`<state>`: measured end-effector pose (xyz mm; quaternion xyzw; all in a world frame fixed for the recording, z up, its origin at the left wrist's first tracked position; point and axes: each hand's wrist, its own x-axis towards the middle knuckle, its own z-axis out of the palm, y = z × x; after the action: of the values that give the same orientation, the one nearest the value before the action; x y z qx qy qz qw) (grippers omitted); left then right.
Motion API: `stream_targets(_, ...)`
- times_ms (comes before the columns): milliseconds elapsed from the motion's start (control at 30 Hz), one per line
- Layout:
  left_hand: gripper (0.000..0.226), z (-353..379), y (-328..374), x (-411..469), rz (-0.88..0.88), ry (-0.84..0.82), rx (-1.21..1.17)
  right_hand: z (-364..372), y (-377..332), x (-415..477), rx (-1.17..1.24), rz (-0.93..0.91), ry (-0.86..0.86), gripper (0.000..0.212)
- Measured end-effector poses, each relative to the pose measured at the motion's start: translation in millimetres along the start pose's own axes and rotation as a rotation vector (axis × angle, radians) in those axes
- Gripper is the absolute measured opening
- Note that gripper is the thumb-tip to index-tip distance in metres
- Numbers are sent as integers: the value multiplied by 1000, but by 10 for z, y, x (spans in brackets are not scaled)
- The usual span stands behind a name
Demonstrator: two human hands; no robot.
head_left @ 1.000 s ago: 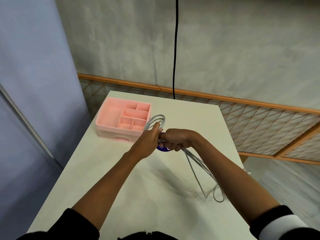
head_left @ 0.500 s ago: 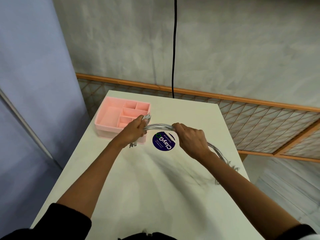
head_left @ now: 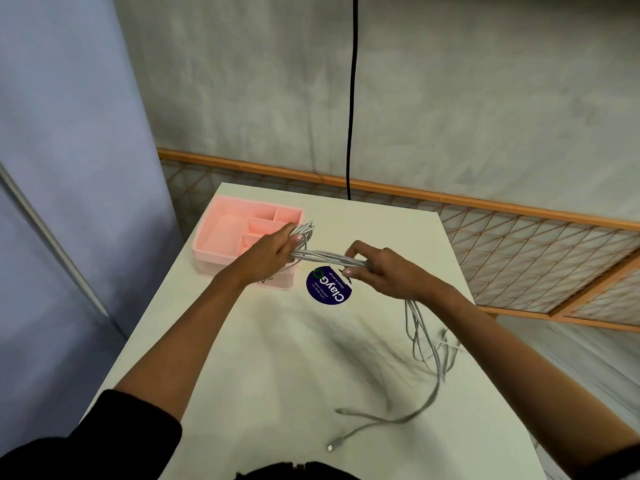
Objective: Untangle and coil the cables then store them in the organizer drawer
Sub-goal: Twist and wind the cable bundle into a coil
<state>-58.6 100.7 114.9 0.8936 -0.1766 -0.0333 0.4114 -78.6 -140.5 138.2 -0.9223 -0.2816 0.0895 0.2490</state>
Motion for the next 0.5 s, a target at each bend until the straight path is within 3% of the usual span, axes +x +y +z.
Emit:
stream_targets(100,28,-23,-19,-26,-40,-79,-109,132,32,-33,-386,-117,197,35)
stream_targets(200,28,-29,-50,-42,-69,-150,-218,157,39,-38,-492,-103,324,47)
stream_targets(333,35,-10,-24,-41,-64,-155,-259,95,-48,4,-208,22,180,33)
stream_targets(433,34,7,-38,-50,-74,-169,-291,-27,-91,30,74,128,107,43)
stream_targets(500,32,15,-26,-61,-99,-199,-334,-139,-125,44,42,121,60,46)
